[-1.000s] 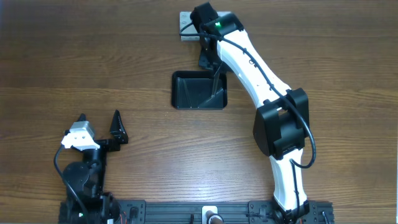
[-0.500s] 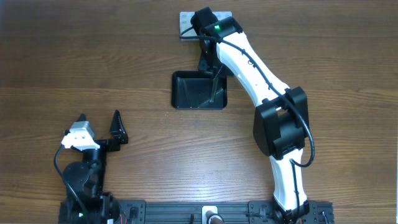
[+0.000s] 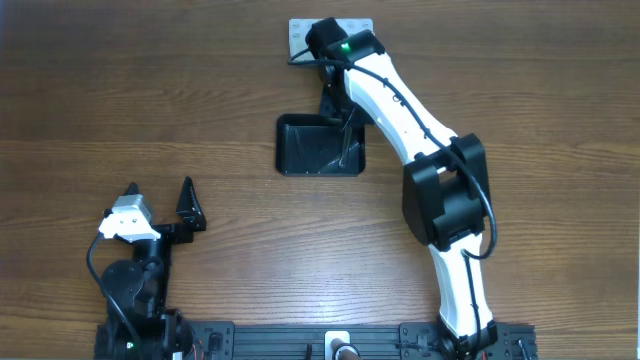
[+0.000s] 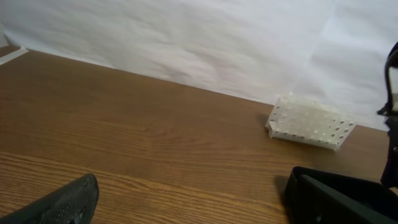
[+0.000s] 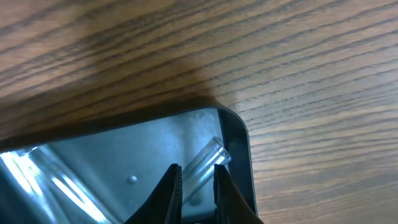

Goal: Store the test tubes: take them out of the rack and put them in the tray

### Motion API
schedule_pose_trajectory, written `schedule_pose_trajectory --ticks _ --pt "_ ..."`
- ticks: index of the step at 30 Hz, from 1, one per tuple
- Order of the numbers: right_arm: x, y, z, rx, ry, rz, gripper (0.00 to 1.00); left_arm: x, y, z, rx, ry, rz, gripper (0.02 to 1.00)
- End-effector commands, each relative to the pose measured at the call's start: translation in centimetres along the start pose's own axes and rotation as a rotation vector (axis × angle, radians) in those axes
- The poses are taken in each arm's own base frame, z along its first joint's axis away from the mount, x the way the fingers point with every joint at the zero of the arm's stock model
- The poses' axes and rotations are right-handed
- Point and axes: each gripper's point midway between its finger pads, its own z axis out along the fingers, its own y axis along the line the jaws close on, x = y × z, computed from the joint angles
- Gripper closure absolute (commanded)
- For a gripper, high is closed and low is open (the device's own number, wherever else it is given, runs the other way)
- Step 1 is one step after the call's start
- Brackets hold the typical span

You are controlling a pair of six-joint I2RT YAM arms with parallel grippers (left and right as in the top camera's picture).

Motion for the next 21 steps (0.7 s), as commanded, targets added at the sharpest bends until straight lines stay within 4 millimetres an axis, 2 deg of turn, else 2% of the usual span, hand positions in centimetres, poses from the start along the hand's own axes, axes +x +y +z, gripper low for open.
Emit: schedule_pose_trajectory --ticks 1,12,21 --pt "0.3 -0.1 1.4 0.034 0.011 -0.016 0.934 0.1 0.2 0.0 -0.010 0.000 0.014 0.020" --pt "0.6 0.0 3.2 0.051 0.032 -0.020 0.921 0.1 0.2 0.0 -0.010 0.000 0.014 0.020" --pt "0.5 0.2 3.8 0.051 0.032 -0.019 0.893 0.1 0.2 0.0 -0.010 0.000 0.014 0.020"
